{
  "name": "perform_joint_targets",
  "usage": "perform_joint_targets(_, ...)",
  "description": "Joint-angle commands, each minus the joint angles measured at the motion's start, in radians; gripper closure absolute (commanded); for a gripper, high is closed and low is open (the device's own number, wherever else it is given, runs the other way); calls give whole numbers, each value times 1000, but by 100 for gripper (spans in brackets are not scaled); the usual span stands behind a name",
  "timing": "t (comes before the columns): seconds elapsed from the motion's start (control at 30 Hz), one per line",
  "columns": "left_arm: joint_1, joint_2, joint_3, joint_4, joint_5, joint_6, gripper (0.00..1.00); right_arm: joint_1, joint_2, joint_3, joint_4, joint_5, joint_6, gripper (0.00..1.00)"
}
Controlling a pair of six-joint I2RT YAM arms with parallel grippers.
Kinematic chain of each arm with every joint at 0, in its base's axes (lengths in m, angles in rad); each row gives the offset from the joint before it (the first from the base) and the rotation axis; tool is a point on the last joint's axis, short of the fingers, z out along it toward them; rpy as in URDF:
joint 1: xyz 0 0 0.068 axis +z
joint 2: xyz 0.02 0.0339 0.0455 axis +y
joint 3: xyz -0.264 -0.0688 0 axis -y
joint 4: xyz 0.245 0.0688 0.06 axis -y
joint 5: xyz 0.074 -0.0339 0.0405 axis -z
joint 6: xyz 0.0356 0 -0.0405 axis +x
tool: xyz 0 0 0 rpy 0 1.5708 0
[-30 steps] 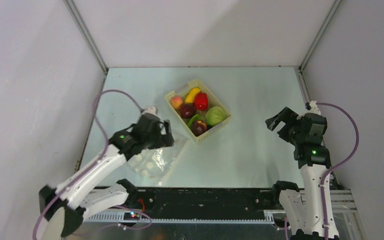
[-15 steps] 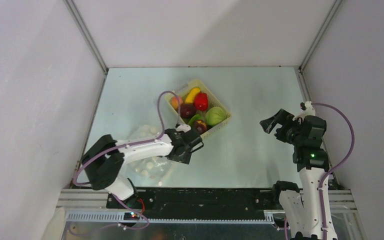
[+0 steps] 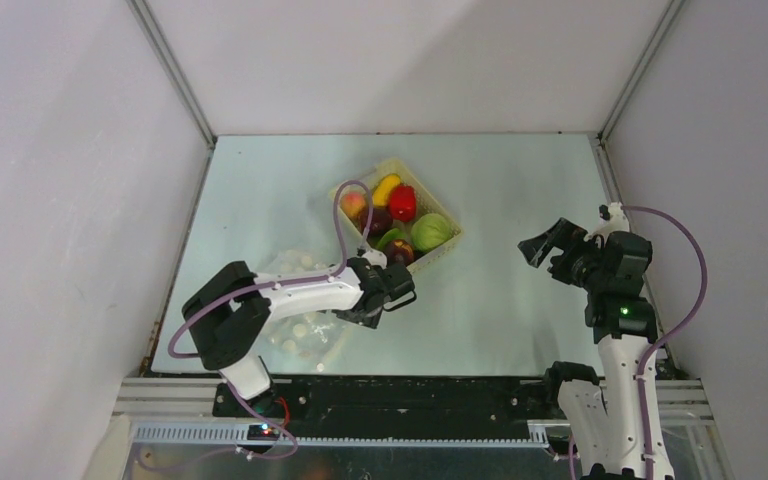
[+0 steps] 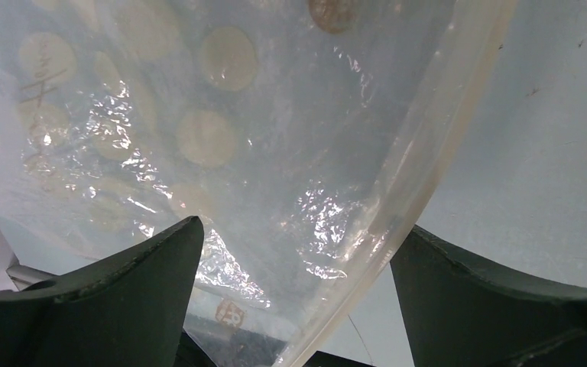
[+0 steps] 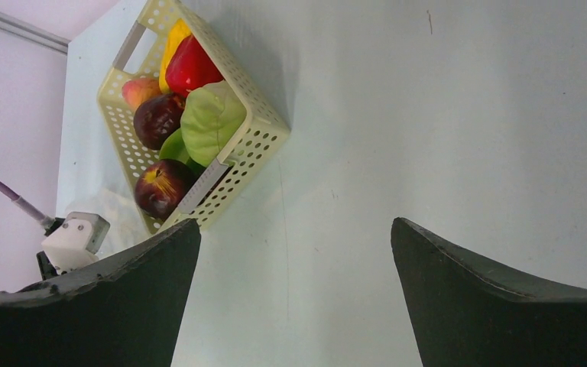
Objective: Place the food in the zip-top bag and seal the zipper
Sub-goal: Pick up the zipper food storage bag at the center of the board.
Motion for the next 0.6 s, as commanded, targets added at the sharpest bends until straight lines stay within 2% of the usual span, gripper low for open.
perform_joint_targets(0.0,-5,-56,27,9,-26,-12,6,-4,-10,-1,33,-13,-17,0)
perform_joint_targets(0.17,-5,-60,39,-26,-55,-19,9,-4,-11,-5,38,-17,-16,0)
perform_joint_targets(0.3,-4,-53,40,-40,-70,-23,17,-4,-11,-5,38,-17,-17,0)
perform_joint_targets(0.57,-5,-35,55,-38,-85,-29,50,-4,-17,-5,39,-21,-18,0)
